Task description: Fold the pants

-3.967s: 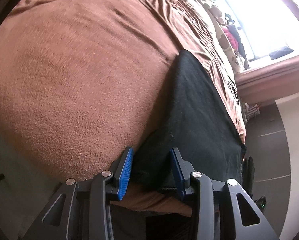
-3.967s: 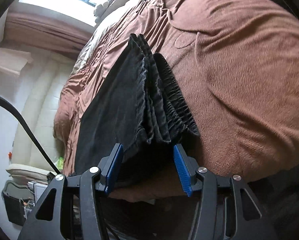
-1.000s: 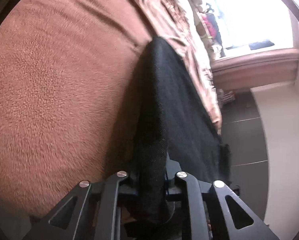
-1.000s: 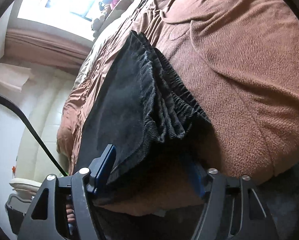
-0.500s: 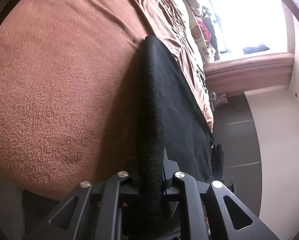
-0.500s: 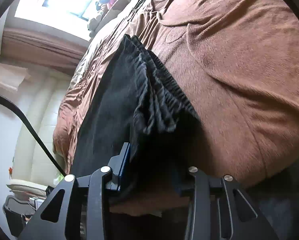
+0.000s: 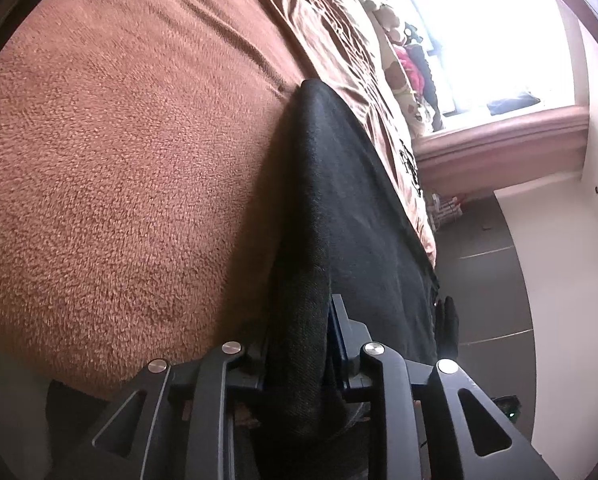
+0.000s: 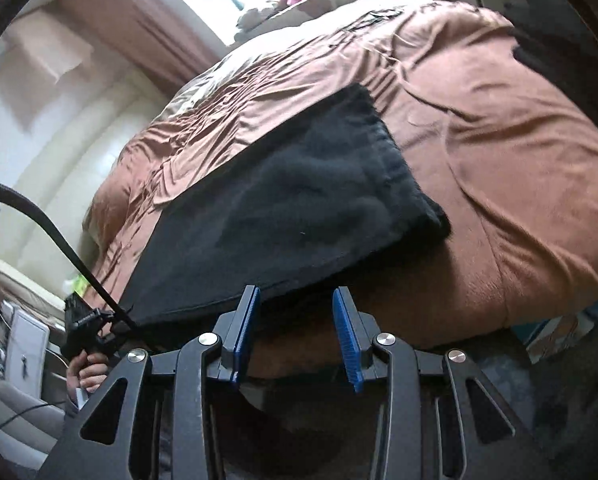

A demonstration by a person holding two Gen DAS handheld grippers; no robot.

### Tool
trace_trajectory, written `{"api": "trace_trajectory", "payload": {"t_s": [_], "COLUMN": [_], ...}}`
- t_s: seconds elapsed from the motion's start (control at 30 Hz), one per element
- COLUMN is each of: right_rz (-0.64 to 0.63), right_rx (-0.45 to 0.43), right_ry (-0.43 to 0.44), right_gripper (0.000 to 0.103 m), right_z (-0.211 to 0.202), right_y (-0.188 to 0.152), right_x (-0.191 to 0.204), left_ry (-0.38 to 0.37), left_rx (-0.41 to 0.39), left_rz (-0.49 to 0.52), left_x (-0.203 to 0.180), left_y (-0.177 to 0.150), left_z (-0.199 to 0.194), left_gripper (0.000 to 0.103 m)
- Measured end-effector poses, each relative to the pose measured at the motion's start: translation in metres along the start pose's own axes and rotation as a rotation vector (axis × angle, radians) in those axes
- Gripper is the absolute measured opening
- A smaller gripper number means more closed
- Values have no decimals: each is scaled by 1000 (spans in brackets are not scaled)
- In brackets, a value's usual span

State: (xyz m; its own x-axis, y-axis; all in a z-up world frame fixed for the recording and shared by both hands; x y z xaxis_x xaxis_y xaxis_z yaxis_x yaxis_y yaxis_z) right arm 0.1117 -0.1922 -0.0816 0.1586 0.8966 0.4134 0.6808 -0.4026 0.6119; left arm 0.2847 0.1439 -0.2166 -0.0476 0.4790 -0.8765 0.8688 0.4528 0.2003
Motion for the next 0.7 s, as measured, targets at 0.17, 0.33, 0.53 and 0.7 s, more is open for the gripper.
{"api": "trace_trajectory", "payload": {"t_s": [0.17, 0.33, 0.53, 0.7], "right_rz": [-73, -156, -222, -244], "right_rx": [14, 26, 49, 78], "right_ry": [2, -2, -11, -23], "right_gripper": [35, 35, 35, 35], "right_z": [16, 39, 75, 106], "right_y": [5, 11, 18, 22], "right_x": [35, 68, 96, 113], "left_ry": [10, 14, 25, 21], "left_rx": [-30, -51, -65, -66], "left_rz": [12, 11, 27, 26], "left_x": [-1, 2, 0, 0], "left_y": [-1, -2, -1, 0], "left_z": [-2, -4, -1, 0], "left_gripper": [26, 26, 26, 26]}}
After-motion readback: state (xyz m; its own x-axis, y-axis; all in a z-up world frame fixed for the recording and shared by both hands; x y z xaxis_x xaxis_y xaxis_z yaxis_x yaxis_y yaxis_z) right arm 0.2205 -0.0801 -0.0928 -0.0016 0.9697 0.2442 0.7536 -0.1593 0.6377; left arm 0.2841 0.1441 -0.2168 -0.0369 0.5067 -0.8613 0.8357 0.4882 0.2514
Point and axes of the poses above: each gripper's, at about its wrist camera, not at the fingertips, and z roughly the way its jaws point, x to its left, y to its top, the point moved 2 cm from there along z, roughly the way its jaws point, and after that the axes turned 6 degrees about -y, right-handed, at the moved point
